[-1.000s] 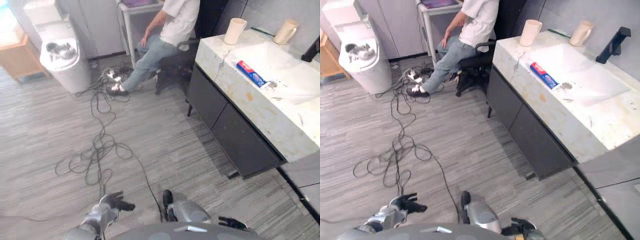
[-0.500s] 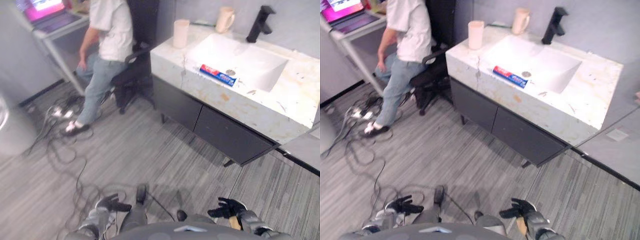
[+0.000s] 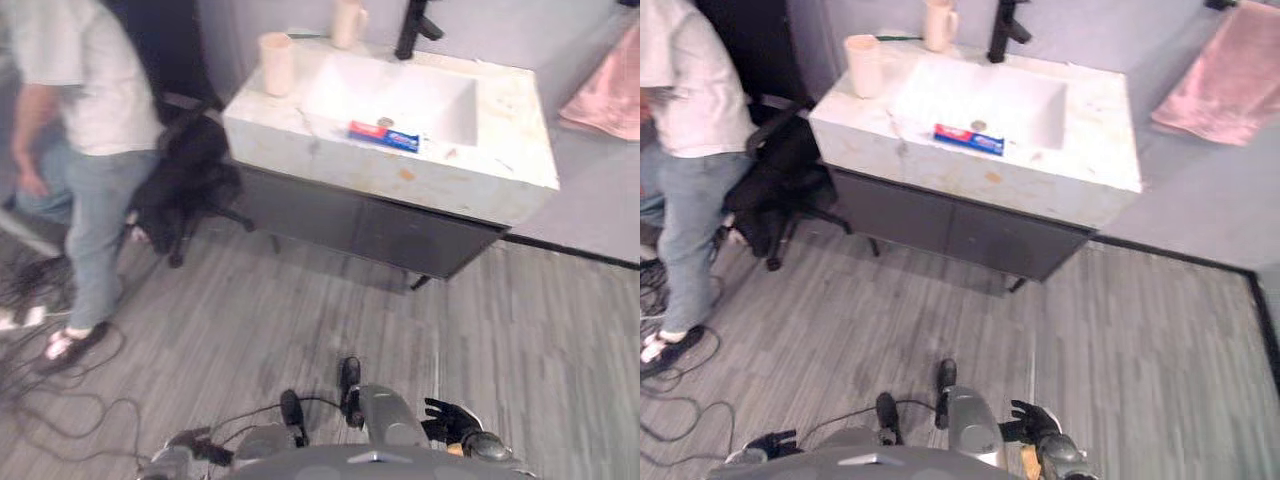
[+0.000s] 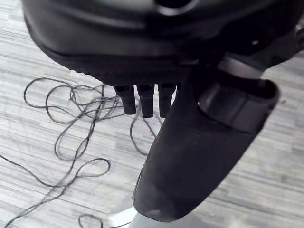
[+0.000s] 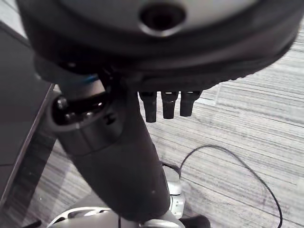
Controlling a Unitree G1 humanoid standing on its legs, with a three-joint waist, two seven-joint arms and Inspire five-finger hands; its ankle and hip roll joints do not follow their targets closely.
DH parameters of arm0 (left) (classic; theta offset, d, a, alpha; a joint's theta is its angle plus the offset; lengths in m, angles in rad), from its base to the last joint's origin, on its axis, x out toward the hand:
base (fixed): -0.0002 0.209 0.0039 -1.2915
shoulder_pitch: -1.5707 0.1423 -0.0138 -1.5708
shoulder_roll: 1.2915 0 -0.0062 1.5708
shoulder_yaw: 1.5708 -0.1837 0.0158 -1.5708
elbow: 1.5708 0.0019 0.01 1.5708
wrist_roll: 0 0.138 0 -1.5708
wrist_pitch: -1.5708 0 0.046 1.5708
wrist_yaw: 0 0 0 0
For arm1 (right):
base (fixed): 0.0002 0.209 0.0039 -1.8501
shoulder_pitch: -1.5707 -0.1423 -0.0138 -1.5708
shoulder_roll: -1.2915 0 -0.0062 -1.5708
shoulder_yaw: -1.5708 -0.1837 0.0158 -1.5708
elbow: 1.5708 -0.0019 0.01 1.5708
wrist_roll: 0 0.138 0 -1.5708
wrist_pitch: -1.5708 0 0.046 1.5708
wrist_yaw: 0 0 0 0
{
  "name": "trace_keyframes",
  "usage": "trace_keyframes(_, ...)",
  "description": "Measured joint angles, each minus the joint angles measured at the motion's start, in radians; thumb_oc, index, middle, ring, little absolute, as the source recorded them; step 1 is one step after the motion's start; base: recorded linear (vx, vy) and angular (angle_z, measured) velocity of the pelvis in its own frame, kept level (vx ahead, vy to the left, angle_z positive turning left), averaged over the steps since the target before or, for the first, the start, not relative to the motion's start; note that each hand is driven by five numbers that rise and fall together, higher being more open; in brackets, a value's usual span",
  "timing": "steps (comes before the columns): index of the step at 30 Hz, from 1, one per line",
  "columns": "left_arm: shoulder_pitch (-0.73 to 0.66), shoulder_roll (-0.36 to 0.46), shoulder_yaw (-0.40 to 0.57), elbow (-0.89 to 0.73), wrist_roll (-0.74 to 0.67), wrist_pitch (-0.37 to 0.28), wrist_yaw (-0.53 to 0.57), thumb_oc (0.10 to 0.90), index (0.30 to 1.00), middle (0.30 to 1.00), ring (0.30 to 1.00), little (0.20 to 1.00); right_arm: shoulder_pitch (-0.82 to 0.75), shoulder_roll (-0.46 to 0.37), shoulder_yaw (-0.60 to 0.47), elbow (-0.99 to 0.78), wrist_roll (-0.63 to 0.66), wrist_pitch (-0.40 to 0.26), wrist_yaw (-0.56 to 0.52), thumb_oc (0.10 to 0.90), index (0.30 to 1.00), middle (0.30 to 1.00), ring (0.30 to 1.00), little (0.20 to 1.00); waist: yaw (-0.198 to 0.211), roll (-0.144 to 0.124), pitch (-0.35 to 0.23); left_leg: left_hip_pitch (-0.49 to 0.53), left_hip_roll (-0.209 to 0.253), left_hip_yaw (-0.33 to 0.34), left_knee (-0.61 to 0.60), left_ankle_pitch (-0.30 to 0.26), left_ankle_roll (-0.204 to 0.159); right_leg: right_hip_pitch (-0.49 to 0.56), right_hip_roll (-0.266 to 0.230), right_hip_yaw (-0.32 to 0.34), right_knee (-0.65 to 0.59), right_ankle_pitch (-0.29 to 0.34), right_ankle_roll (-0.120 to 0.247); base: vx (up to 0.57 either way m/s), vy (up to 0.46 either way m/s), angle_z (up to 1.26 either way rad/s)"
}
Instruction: Organize the bathroom.
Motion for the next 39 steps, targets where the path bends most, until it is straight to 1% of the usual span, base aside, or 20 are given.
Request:
trace_keyframes(2, -0.003, -0.01, 0.003, -0.009, 0.001, -0.006, 0.016, 0.8, 0.9, 0.9, 0.9, 0.9, 0.023, 0.01, 0.0, 0.005, 0.001, 0.016, 0.005, 0.8, 0.9, 0.9, 0.9, 0.9, -0.011, -0.012, -0.021, 0.002, 0.006, -0.014, 0.004, -0.006, -0.002, 0.018, 0.018, 0.043, 0.02, 0.002, -0.013, 0.23, -0.052, 0.04)
trace_keyframes(4, -0.006, -0.005, 0.003, -0.005, 0.034, -0.006, 0.027, 0.8, 0.9, 0.9, 0.9, 0.9, 0.024, 0.024, 0.002, 0.025, 0.001, 0.025, 0.002, 0.8, 0.9, 0.9, 0.9, 0.9, -0.018, -0.009, -0.023, -0.001, 0.021, -0.021, 0.05, -0.03, -0.031, 0.026, 0.033, 0.054, 0.041, -0.013, -0.06, 0.19, -0.036, 0.18)
trace_keyframes(5, 0.002, 0.0, -0.003, -0.006, 0.039, -0.021, 0.03, 0.8, 0.9, 0.9, 0.9, 0.9, 0.029, 0.035, 0.006, 0.045, 0.009, 0.035, -0.004, 0.8, 0.9, 0.9, 0.9, 0.9, -0.012, -0.014, -0.041, -0.009, 0.05, -0.017, 0.152, -0.084, -0.104, 0.045, 0.049, 0.053, 0.082, -0.043, -0.107, 0.18, 0.021, 0.07)
trace_keyframes(6, 0.007, 0.005, -0.005, -0.004, 0.039, -0.023, 0.029, 0.8, 0.9, 0.9, 0.9, 0.9, 0.043, 0.034, 0.009, 0.044, 0.01, 0.034, -0.002, 0.8, 0.9, 0.9, 0.9, 0.9, -0.014, -0.028, -0.063, -0.028, 0.05, -0.026, 0.222, -0.114, -0.126, 0.065, 0.046, 0.065, 0.053, -0.025, -0.112, 0.24, 0.059, 0.04)
trace_keyframes(7, -0.006, 0.009, 0.0, 0.001, 0.039, -0.025, 0.031, 0.8, 0.9, 0.9, 0.9, 0.9, 0.042, 0.037, 0.011, 0.054, 0.011, 0.034, -0.005, 0.8, 0.9, 0.9, 0.9, 0.9, -0.01, -0.038, -0.059, -0.071, 0.048, -0.066, 0.361, -0.131, -0.124, 0.081, 0.052, 0.104, 0.054, -0.016, -0.119, 0.16, 0.073, 0.04)
trace_keyframes(9, -0.008, -0.011, 0.001, 0.0, 0.032, -0.04, 0.034, 0.8, 0.9, 0.9, 0.9, 0.9, 0.017, 0.018, 0.013, 0.058, 0.009, 0.031, -0.001, 0.8, 0.9, 0.9, 0.9, 0.9, 0.023, -0.047, -0.061, -0.141, 0.033, -0.181, 0.522, -0.101, -0.074, 0.114, 0.056, 0.188, 0.02, 0.003, -0.138, 0.24, 0.157, -0.69)
trace_keyframes(11, -0.005, -0.036, 0.003, 0.002, 0.032, -0.044, 0.036, 0.8, 0.9, 0.9, 0.9, 0.9, -0.006, -0.01, 0.012, 0.051, 0.008, 0.017, -0.003, 0.8, 0.9, 0.9, 0.9, 0.9, 0.029, -0.011, -0.066, -0.138, 0.056, -0.234, 0.472, -0.104, -0.065, 0.156, 0.081, 0.216, -0.041, 0.012, -0.133, 0.3, 0.205, -0.89)
trace_keyframes(13, -0.004, -0.039, 0.002, 0.003, 0.034, -0.046, 0.036, 0.8, 0.9, 0.9, 0.9, 0.9, -0.024, -0.017, 0.013, 0.049, 0.009, 0.012, -0.002, 0.8, 0.9, 0.9, 0.9, 0.9, 0.017, 0.01, -0.073, -0.1, 0.088, -0.253, 0.279, -0.082, -0.071, 0.186, 0.087, 0.219, -0.092, 0.043, -0.109, 0.3, 0.196, -0.52)
trace_keyframes(14, 0.0, -0.037, 0.003, 0.01, 0.036, -0.047, 0.037, 0.8, 0.9, 0.9, 0.9, 0.9, -0.024, -0.016, 0.012, 0.049, 0.009, 0.003, 0.002, 0.8, 0.9, 0.9, 0.9, 0.9, 0.014, 0.018, -0.077, -0.067, 0.108, -0.261, 0.1, -0.034, -0.086, 0.214, 0.1, 0.219, -0.135, 0.045, -0.11, 0.23, 0.167, -0.19)
trace_keyframes(16, -0.003, -0.036, -0.001, 0.01, 0.038, -0.05, 0.039, 0.8, 0.9, 0.9, 0.9, 0.9, -0.003, -0.016, 0.012, 0.053, 0.01, -0.008, 0.002, 0.8, 0.9, 0.9, 0.9, 0.9, 0.011, 0.032, -0.08, -0.066, 0.146, -0.291, -0.005, 0.02, -0.108, 0.242, 0.116, 0.222, -0.171, 0.06, -0.089, 0.23, 0.203, -0.06)
trace_keyframes(20, -0.006, -0.04, -0.003, 0.005, 0.04, -0.04, 0.049, 0.8, 0.9, 0.9, 0.9, 0.9, 0.026, -0.027, -0.011, 0.063, 0.027, -0.023, -0.006, 0.8, 0.9, 0.9, 0.9, 0.9, 0.011, 0.05, -0.069, -0.059, 0.17, -0.271, -0.002, 0.057, -0.112, 0.306, 0.118, 0.245, -0.223, 0.058, -0.094, 0.17, 0.217, -0.28)
trace_keyframes(23, 0.005, -0.073, -0.006, 0.004, 0.04, -0.04, 0.075, 0.8, 0.9, 0.9, 0.9, 0.9, 0.024, -0.052, -0.047, 0.062, 0.057, -0.05, -0.008, 0.8, 0.9, 0.9, 0.9, 0.9, -0.01, 0.103, -0.067, 0.013, 0.17, -0.271, -0.003, 0.089, -0.074, 0.327, 0.127, 0.284, -0.226, 0.061, -0.079, 0.12, 0.114, -0.48)
trace_keyframes(24, -0.002, -0.078, -0.005, 0.003, 0.039, -0.039, 0.095, 0.8, 0.9, 0.9, 0.9, 0.9, 0.018, -0.048, -0.046, 0.052, 0.056, -0.054, -0.016, 0.8, 0.9, 0.9, 0.9, 0.9, -0.028, 0.117, -0.061, 0.024, 0.17, -0.246, 0.002, 0.044, -0.116, 0.323, 0.12, 0.282, -0.207, 0.043, -0.066, 0.08, 0.059, -0.37)
trace_keyframes(25, -0.009, -0.07, -0.001, -0.001, 0.039, -0.044, 0.107, 0.8, 0.9, 0.9, 0.9, 0.9, 0.012, -0.035, -0.044, 0.046, 0.055, -0.054, -0.015, 0.8, 0.9, 0.9, 0.9, 0.9, -0.021, 0.101, -0.052, 0.034, 0.163, -0.224, 0.002, 0.042, -0.111, 0.307, 0.112, 0.272, -0.177, 0.031, -0.064, 0.06, 0.022, -0.56)
trace_keyframes(27, -0.018, -0.046, 0.001, -0.02, 0.038, -0.067, 0.141, 0.8, 0.9, 0.9, 0.9, 0.9, 0.009, 0.007, -0.035, 0.03, 0.049, -0.059, -0.003, 0.8, 0.9, 0.9, 0.9, 0.9, -0.004, 0.063, -0.048, 0.044, 0.147, -0.184, 0.002, 0.028, -0.092, 0.276, 0.067, 0.169, -0.149, 0.007, -0.078, 0.04, -0.01, -0.68)
trace_keyframes(28, -0.021, -0.036, 0.003, -0.019, 0.038, -0.081, 0.172, 0.8, 0.9, 0.9, 0.9, 0.9, 0.008, 0.012, -0.034, 0.032, 0.037, -0.06, -0.004, 0.8, 0.9, 0.9, 0.9, 0.9, 0.011, 0.045, -0.054, 0.054, 0.136, -0.157, 0.002, 0.019, -0.079, 0.278, 0.026, 0.111, -0.15, 0.013, -0.063, 0.02, -0.025, -0.52)
trace_keyframes(31, -0.034, -0.026, 0.002, -0.029, 0.039, -0.129, 0.221, 0.8, 0.9, 0.9, 0.9, 0.9, 0.014, 0.012, -0.021, 0.031, 0.039, -0.059, -0.002, 0.8, 0.9, 0.9, 0.9, 0.9, 0.019, 0.017, -0.06, 0.067, 0.117, -0.16, 0.002, 0.008, -0.069, 0.315, -0.033, 0.096, -0.188, 0.046, -0.017, 0.01, -0.018, -0.11)
trace_keyframes(32, -0.036, -0.026, 0.001, -0.044, 0.039, -0.155, 0.246, 0.8, 0.9, 0.9, 0.9, 0.9, 0.015, 0.012, -0.016, 0.031, 0.039, -0.055, -0.003, 0.8, 0.9, 0.9, 0.9, 0.9, 0.019, 0.015, -0.061, 0.068, 0.111, -0.17, 0.002, 0.002, -0.068, 0.329, -0.041, 0.1, -0.209, 0.061, 0.018, 0.0, -0.013, 0.14)
trace_keyframes(34, -0.032, -0.031, -0.003, -0.067, 0.039, -0.177, 0.272, 0.8, 0.9, 0.9, 0.9, 0.9, 0.011, 0.005, -0.012, 0.03, 0.04, -0.05, -0.006, 0.8, 0.9, 0.9, 0.9, 0.9, 0.022, 0.024, -0.067, 0.069, 0.115, -0.184, 0.001, 0.003, -0.068, 0.345, -0.032, 0.098, -0.232, 0.069, 0.026, -0.01, -0.008, 0.1)
trace_keyframes(39, 0.007, -0.073, -0.003, -0.078, 0.04, -0.217, 0.37, 0.8, 0.9, 0.9, 0.9, 0.9, 0.022, -0.012, -0.008, 0.03, 0.058, -0.044, -0.019, 0.8, 0.9, 0.9, 0.9, 0.9, 0.043, 0.09, -0.109, 0.068, 0.137, -0.192, 0.001, -0.004, -0.072, 0.356, -0.008, 0.095, -0.256, 0.077, 0.019, 0.0, 0.0, 0.01)
